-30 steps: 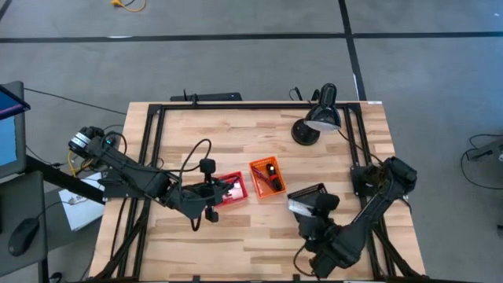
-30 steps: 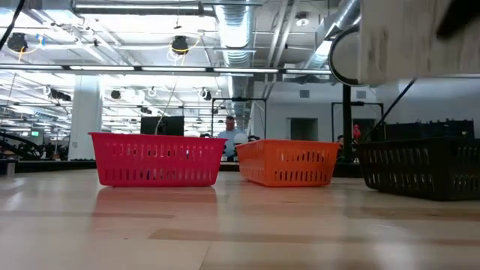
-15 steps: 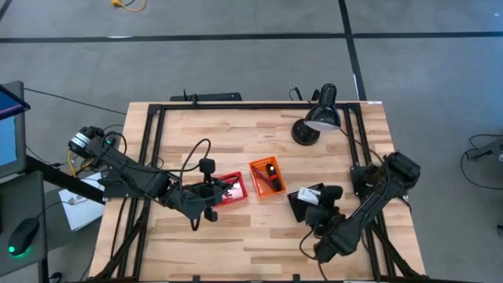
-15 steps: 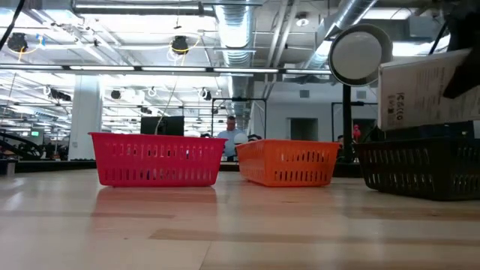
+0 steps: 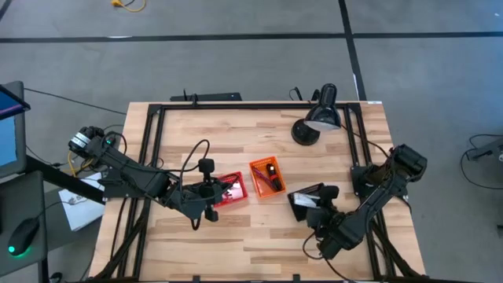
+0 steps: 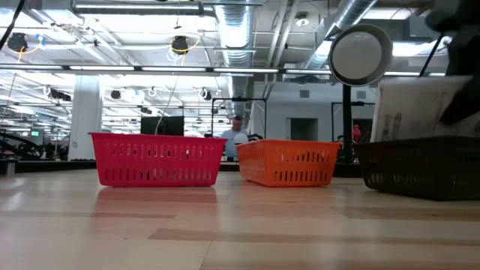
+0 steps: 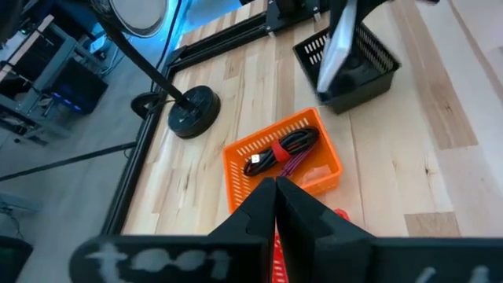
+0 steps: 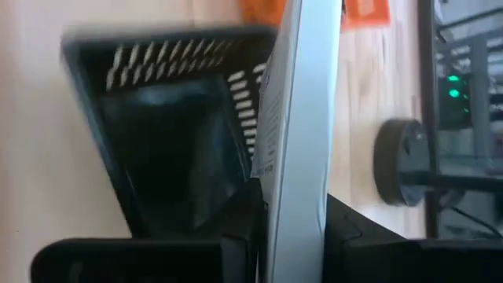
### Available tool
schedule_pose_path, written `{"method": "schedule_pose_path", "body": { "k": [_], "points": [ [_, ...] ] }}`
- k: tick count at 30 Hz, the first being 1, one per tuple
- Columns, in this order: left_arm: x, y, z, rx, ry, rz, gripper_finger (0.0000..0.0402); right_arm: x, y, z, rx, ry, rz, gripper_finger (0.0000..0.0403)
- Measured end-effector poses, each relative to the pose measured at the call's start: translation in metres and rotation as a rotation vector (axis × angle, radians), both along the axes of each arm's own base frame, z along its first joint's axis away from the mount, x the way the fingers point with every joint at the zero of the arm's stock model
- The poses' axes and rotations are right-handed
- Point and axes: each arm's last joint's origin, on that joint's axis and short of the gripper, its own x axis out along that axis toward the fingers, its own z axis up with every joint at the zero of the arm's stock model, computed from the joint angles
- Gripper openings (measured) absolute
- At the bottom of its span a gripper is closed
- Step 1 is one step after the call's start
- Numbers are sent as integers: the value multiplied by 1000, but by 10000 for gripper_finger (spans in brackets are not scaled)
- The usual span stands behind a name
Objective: Pick and place items into bin
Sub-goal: Put the white card reader box in the black bin
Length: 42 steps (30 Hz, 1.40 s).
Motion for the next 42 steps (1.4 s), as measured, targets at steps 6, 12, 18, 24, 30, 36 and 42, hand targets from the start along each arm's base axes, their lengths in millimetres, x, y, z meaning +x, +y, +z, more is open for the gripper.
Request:
{"method": "schedule_pose_path", "body": {
  "k": [6,12,18,24,30,36,42],
  "points": [
    [0,0,-1,-17,-1,13,0,-3,-12,-14,-26,39,-17,60],
    [-1,1,-1,-15,7,15,0,2,-16,-17,26,39,-68,65],
    [-1,1,-1,-25,4,22,0,14,-32,-19,90,105,-185,88],
    [-1,1,-2,-32,3,27,0,26,-49,-19,95,122,-244,113],
    [-1,1,-2,-33,4,28,0,35,-59,-20,155,128,-305,148],
    [-1,1,-2,-31,8,28,0,39,-59,-23,279,164,-353,177],
    [-1,1,-2,-31,8,28,0,38,-58,-21,315,195,-381,180]
  ]
}}
